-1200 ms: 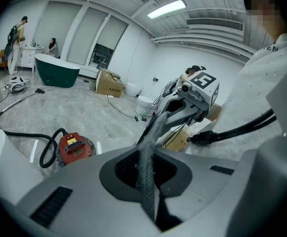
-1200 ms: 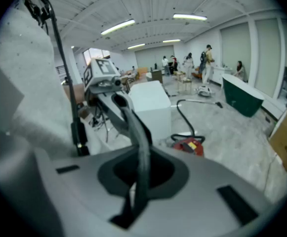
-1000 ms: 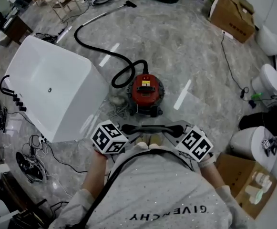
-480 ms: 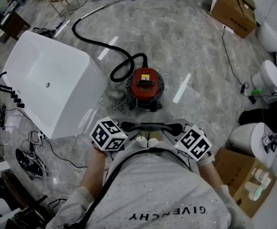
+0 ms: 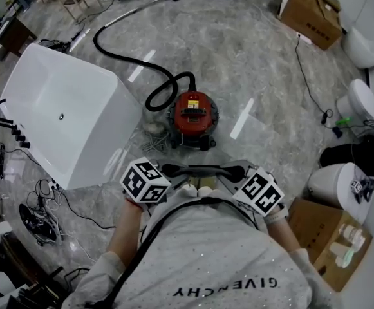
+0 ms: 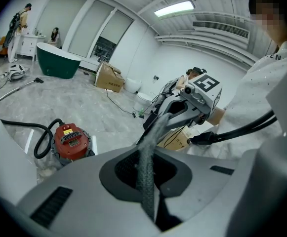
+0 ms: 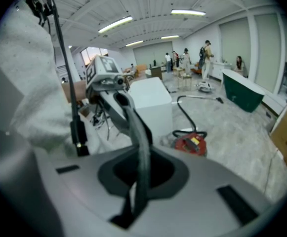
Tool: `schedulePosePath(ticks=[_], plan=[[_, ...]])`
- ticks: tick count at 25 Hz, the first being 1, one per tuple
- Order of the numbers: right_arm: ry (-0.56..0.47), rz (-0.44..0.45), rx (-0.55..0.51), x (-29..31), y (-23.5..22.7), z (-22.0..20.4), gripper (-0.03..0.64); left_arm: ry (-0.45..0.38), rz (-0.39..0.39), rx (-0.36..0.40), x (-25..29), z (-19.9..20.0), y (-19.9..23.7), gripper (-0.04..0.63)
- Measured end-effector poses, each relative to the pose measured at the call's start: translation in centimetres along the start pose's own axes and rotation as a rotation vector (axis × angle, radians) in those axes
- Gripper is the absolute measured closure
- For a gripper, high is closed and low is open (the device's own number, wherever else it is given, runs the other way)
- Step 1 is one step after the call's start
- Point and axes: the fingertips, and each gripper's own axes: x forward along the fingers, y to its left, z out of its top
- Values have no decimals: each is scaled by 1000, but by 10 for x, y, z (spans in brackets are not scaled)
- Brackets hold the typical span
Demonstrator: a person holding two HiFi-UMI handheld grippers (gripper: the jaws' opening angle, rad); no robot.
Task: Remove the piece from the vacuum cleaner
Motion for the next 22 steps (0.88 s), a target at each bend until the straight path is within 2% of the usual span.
schedulePosePath(ticks=[15,22], plan=[[17,-8,-14,0,-10,3,591,-6,2,-22,4,7,6,560],[9,-3,0,1,-14,6,591,-64,-11,-97,1,15,10,560]])
